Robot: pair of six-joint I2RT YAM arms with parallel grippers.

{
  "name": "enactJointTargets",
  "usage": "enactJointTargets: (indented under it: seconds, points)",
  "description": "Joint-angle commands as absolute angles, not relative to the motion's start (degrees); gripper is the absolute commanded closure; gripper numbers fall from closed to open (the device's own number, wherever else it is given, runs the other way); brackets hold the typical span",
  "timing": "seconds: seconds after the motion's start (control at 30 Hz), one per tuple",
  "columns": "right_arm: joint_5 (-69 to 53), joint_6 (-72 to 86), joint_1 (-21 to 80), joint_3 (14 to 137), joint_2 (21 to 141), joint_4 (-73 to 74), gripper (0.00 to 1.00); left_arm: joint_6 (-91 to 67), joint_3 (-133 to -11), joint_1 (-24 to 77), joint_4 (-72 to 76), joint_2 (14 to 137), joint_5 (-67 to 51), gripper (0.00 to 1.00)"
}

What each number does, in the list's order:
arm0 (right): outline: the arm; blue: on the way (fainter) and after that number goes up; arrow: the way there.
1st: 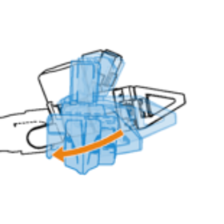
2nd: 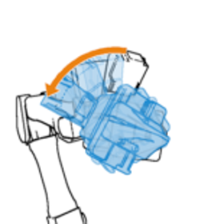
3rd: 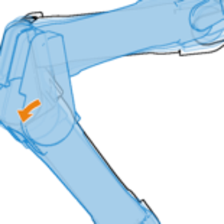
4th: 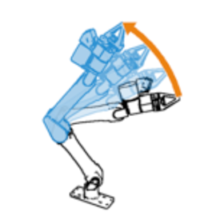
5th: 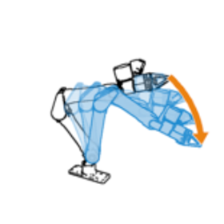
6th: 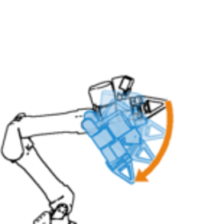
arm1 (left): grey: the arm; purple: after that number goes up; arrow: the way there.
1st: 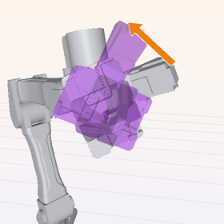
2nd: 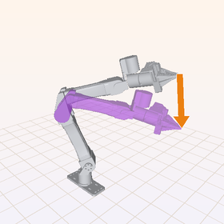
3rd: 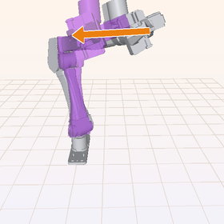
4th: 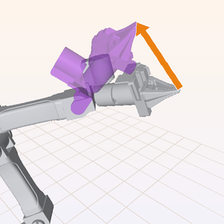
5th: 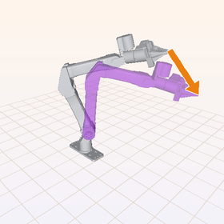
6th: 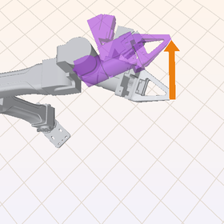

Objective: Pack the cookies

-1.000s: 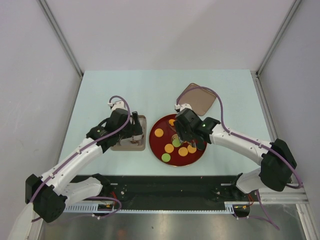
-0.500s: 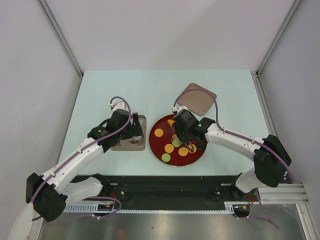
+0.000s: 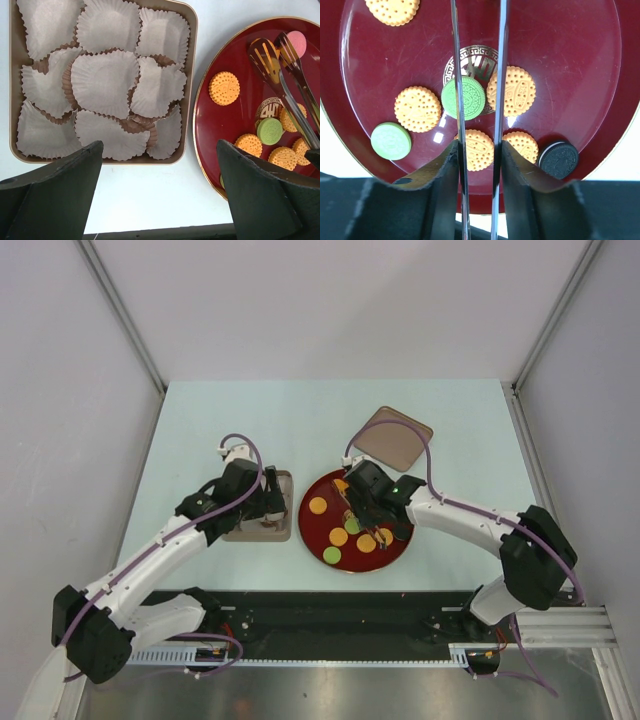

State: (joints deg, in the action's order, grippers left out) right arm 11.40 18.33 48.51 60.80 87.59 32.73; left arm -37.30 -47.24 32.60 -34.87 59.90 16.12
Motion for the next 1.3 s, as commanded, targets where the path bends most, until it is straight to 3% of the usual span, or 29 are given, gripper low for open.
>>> enactJointTargets:
  seconds: [0.0, 0.3, 0.5, 1.27]
  points:
    - [11.9, 18.5, 48.4, 63.1, 85.8, 32.9, 0.72, -37.4, -47.5, 32.3, -34.6, 58.4, 17.0, 0.0]
    - [15.1, 18.1, 48.7, 72.4, 79.6, 38.1, 0.82, -39.3, -51.1, 28.9, -38.2, 53.7, 21.9, 0.0]
    - [12.6, 17.8, 50.5, 80.4, 80.5, 39.7, 0.87, -41.2, -50.4, 21.0, -41.2, 51.6, 22.7, 0.0]
    - [4.2, 14.0, 57.6, 101.1, 104.8, 37.2, 0.88, -46.4, -43.7, 13.6, -45.6, 45.9, 22.8, 0.0]
